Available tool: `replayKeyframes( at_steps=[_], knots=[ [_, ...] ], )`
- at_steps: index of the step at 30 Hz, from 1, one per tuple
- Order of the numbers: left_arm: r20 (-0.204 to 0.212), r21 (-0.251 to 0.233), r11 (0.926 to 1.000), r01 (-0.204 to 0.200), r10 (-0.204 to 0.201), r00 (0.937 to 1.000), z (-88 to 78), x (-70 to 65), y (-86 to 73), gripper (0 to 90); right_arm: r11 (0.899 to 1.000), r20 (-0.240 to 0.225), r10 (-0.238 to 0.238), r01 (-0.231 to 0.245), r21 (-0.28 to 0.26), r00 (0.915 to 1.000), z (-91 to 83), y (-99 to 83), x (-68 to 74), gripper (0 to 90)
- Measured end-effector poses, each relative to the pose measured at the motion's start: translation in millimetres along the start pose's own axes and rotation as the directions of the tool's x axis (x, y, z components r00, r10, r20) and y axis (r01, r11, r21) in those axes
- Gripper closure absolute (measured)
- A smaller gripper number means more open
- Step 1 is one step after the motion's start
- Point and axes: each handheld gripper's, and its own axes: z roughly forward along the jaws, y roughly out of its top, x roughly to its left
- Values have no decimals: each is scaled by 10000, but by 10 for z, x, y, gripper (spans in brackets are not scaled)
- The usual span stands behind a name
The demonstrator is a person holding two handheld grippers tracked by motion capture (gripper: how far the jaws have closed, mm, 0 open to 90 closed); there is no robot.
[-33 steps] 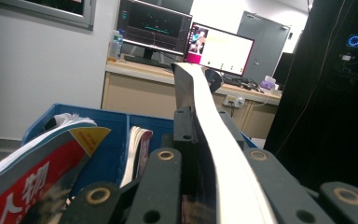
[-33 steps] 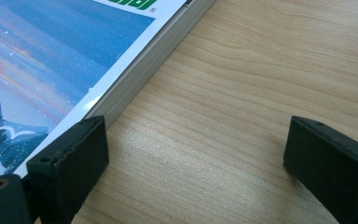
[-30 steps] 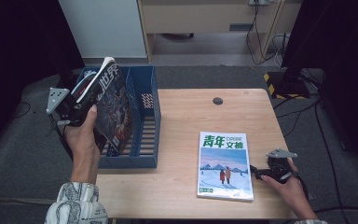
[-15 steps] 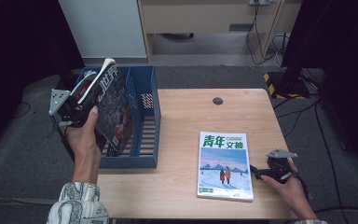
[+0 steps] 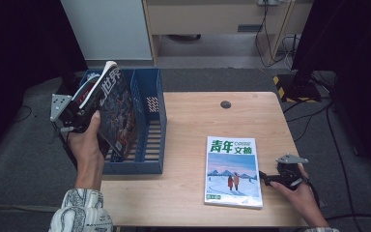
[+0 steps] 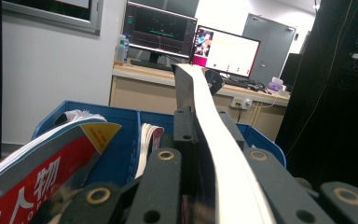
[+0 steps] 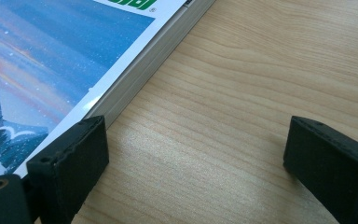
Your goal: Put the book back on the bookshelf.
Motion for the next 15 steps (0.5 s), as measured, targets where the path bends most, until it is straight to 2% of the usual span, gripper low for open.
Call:
replayKeyframes(
  at_steps=[3, 15],
  knots=[
    [-34, 27, 10000, -89, 89, 10000, 10, 2, -21, 822, 10000, 0, 1, -1, 0, 10000, 0, 0, 0, 68],
    [-121, 131, 9999, 31, -29, 9999, 39, 2, -172, 822, 10000, 1, 7, -7, 1, 10000, 0, 0, 1, 68]
  ],
)
